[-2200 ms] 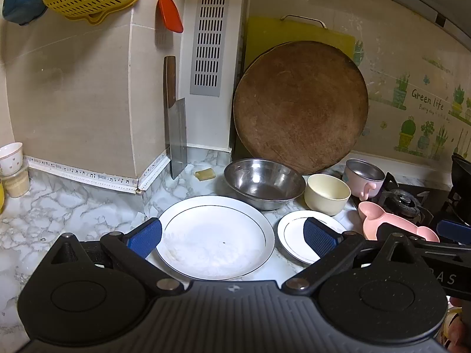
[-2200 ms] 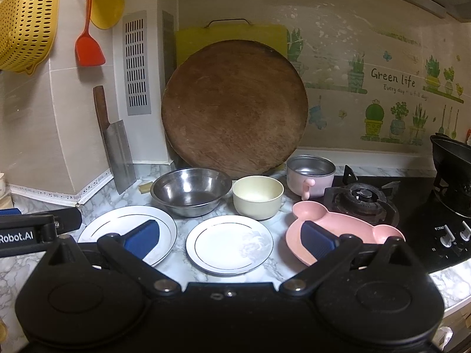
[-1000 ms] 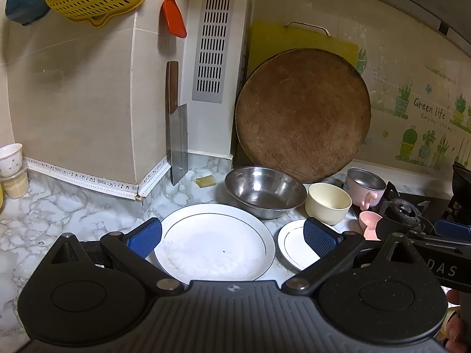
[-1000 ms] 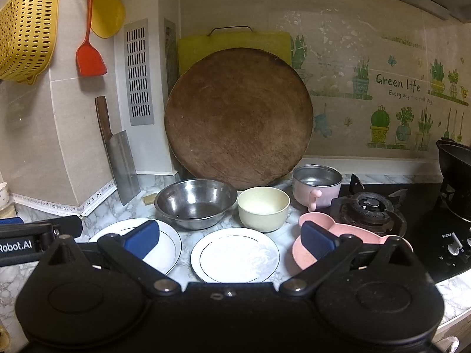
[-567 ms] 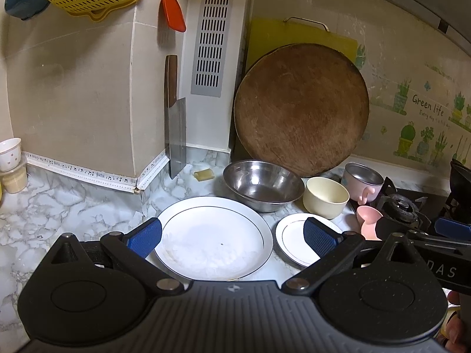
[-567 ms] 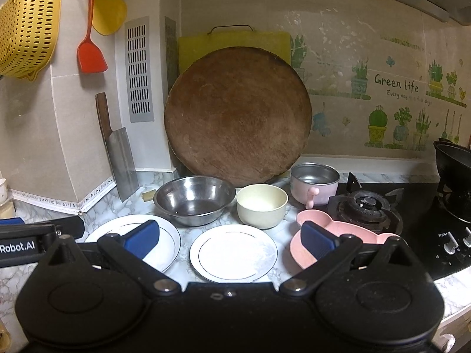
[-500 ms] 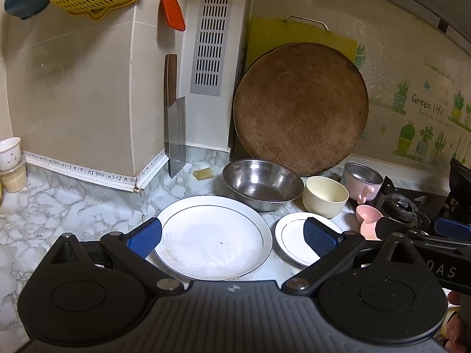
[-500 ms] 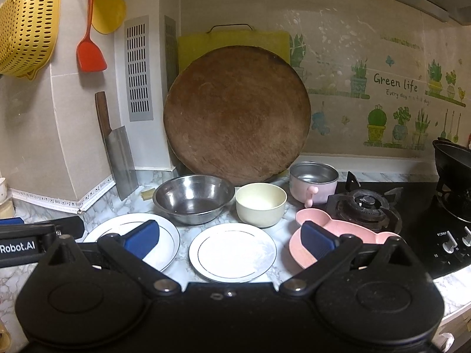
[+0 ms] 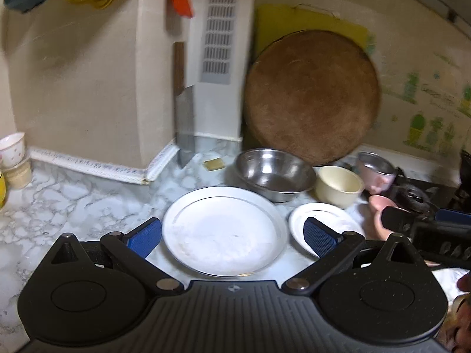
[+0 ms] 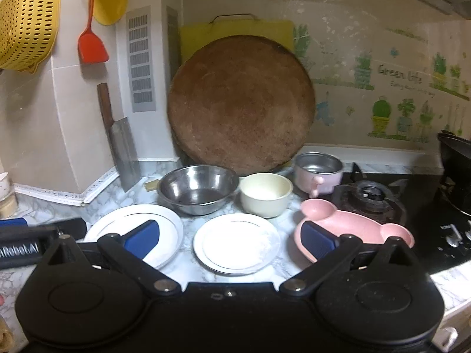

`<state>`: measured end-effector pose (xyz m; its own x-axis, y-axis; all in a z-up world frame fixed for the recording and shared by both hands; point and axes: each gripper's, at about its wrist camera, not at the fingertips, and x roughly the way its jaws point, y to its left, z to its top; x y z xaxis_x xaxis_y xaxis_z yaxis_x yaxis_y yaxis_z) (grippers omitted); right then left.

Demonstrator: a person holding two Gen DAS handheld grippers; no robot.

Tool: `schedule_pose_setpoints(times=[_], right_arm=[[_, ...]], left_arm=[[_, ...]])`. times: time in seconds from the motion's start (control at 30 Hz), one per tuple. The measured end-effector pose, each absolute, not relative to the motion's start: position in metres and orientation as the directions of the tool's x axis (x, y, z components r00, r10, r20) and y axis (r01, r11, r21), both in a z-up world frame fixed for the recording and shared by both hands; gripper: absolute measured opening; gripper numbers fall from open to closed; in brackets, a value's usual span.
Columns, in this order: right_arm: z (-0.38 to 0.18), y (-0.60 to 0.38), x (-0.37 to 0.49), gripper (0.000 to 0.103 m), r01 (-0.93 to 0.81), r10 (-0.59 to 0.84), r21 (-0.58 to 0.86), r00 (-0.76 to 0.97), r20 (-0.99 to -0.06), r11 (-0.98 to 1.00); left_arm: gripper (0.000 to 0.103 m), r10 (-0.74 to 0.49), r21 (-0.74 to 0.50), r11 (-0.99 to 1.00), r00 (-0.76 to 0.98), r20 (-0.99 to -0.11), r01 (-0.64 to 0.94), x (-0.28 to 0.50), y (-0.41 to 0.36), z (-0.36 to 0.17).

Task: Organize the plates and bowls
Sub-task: 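Lower the left gripper onto the large white plate rim and close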

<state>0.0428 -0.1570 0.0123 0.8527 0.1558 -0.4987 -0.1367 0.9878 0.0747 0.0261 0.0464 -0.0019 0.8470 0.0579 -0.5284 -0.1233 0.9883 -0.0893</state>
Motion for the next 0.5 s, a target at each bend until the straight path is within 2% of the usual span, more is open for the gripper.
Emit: schedule_pose_setpoints(times=[0.17, 0.33, 0.5], right_arm=[[0.005, -0.145, 0.085, 0.103, -0.246, 0.233, 0.048, 0.814, -0.532, 0.968], [-0.021, -0.126, 0.136, 0.100, -0.337, 0.281, 0.028, 0.732, -0.620, 0.941], [-0.055, -0.101, 0.187, 0.095, -0.393, 0.302, 0.045, 0.621, -0.723, 0.918]], left_arm=[[0.103, 0.118, -0.105, 0.969, 0.795, -0.595, -0.222, 0.056, 0.085, -0.023], [0.103, 0.175, -0.093, 0.944, 0.721, -0.670, -0.316, 0.087, 0.117, -0.052], [0.103, 0.162, -0.118, 0.923, 0.648, -0.744, -0.365, 0.114, 0.138, -0.077]])
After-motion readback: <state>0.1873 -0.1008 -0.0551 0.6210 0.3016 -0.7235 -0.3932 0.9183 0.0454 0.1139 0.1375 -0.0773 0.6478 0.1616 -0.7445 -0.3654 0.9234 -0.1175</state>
